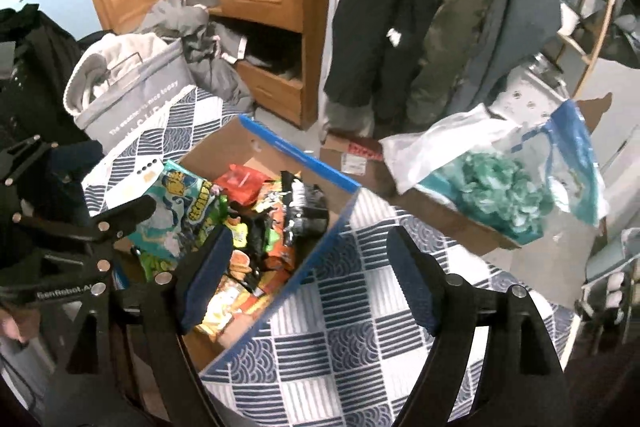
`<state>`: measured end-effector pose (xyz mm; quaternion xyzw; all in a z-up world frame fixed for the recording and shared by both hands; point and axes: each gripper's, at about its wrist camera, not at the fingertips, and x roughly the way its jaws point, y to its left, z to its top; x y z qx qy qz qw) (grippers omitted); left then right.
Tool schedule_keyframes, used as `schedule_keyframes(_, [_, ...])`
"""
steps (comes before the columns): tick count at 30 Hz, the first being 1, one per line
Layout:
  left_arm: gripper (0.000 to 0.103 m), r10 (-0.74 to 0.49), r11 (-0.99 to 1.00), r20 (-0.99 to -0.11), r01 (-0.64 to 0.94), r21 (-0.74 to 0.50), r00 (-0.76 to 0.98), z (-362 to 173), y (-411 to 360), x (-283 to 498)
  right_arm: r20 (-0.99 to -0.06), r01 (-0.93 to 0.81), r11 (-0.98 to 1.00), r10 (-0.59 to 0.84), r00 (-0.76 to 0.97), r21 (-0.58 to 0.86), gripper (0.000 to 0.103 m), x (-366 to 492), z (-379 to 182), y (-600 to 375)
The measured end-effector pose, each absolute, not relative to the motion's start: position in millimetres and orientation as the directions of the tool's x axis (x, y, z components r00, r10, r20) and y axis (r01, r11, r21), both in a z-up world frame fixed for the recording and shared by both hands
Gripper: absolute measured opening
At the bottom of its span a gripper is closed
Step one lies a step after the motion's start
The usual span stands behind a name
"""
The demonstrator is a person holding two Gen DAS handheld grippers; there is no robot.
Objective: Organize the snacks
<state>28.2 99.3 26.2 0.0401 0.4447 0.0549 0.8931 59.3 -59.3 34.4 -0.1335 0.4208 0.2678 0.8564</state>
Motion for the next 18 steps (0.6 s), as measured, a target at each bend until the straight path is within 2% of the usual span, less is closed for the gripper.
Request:
schedule_keyframes(7, [0.088,0.139,0.988,-0.775,-0.032,0.152,0.616,37.2,82.3,22.1,-0.761,-0.561,0.828,0.369,0.533,0.009,0.080,41.8,51.4,-85.0])
schedule_keyframes(18, [0.090,0.126,0.989,-0.762,-0.021,0.147,0.635,44.6,65.6,23.5,-0.751,-0.548,0.837,0.360,0.554,-0.003,0.080,33.0,47.4,-109.8])
